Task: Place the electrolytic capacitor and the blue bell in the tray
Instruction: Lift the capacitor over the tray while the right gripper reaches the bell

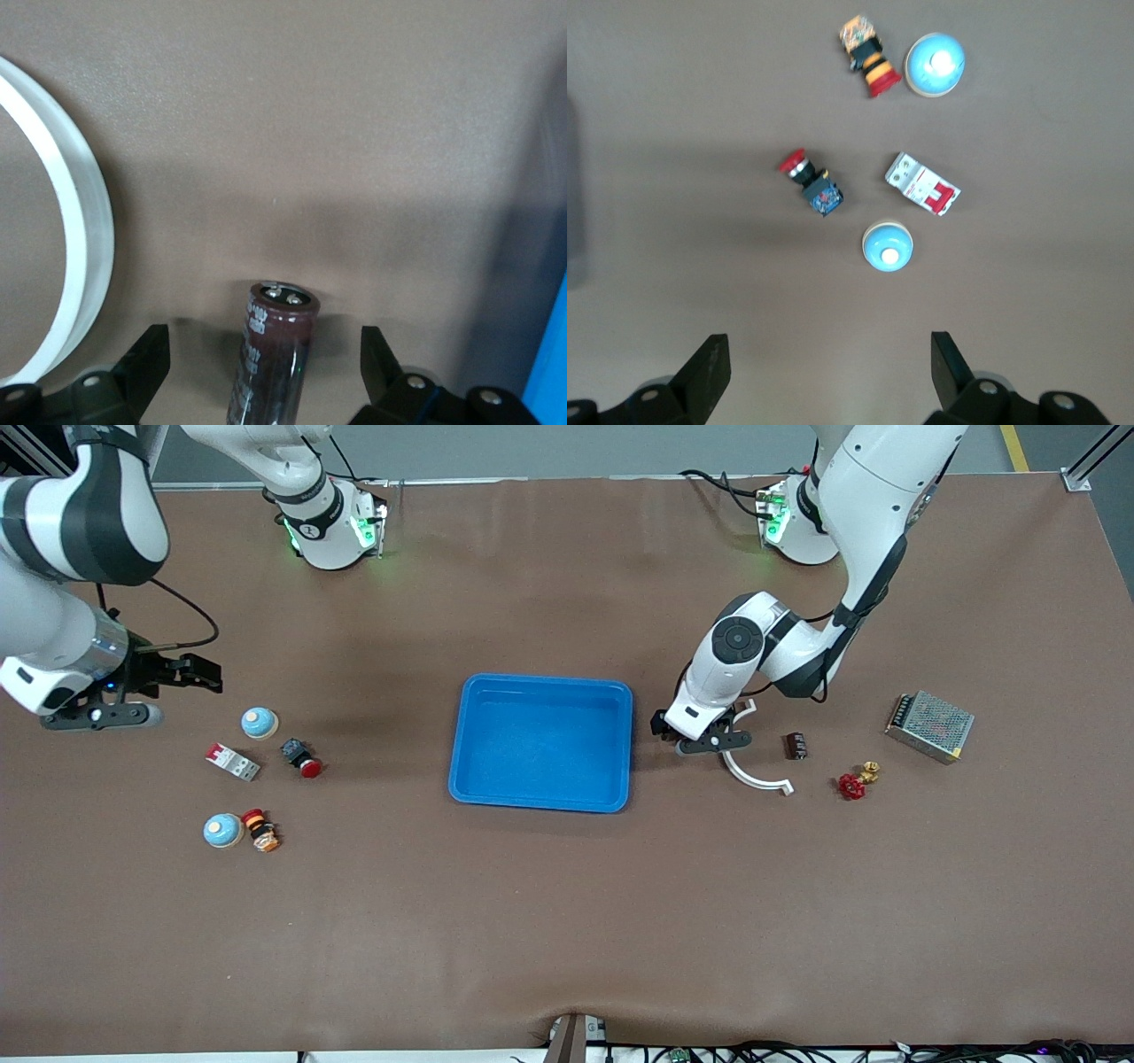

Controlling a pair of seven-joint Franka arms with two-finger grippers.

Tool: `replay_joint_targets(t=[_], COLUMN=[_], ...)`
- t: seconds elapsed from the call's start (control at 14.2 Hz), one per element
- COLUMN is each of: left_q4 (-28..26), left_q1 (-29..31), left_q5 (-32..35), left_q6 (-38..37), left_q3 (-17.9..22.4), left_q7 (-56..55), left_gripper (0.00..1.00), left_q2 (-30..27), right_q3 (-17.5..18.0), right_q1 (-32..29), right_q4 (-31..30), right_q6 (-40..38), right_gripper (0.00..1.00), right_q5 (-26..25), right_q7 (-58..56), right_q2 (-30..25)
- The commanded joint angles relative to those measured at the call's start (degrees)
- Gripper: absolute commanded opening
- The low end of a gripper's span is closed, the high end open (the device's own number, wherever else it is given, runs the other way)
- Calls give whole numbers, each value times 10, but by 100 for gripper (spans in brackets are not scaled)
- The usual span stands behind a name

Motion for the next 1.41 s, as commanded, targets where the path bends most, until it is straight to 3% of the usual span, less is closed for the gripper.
replay_joint_targets(t=[0.0, 0.14, 0.21, 0.42, 0.7, 0.92, 1.13, 1.34], left_q4=[-3, -4, -3, -2, 19, 29, 50, 91], left_q1=[-4, -7, -7, -6, -4, 4, 0, -6], left_q5=[21, 22, 22, 22, 20, -21, -159, -174], left_q6=[-3, -9, -16, -28, -103, -150, -152, -152], left_q3=[-3, -3, -3, -4, -4, -7, -22, -32], left_q7=[-9, -6, -3, -5, -13, -68, -214, -406], left_gripper=[77, 16, 0, 0, 0, 0, 0, 0], left_q2=[-2, -3, -3, -7, -19, -61, -97, -98], right_q3=[-2, -2, -2, -2, -2, -1, -1, 0], right_q1=[-11, -30, -49, -96, -109, -110, -111, -109], right_q4=[-70, -104, -117, -165, -211, -225, -270, -279], right_q6=[35, 64, 85, 157, 245, 259, 352, 376], right_gripper=[100, 100, 100, 100, 100, 100, 100, 100], right_q5=[-9, -9, -9, -9, -8, -6, -1, 3], right_q7=[-15, -26, -51, -114, -100, -57, -56, -43], right_q2=[-40, -51, -51, -49, -36, -22, -5, 17])
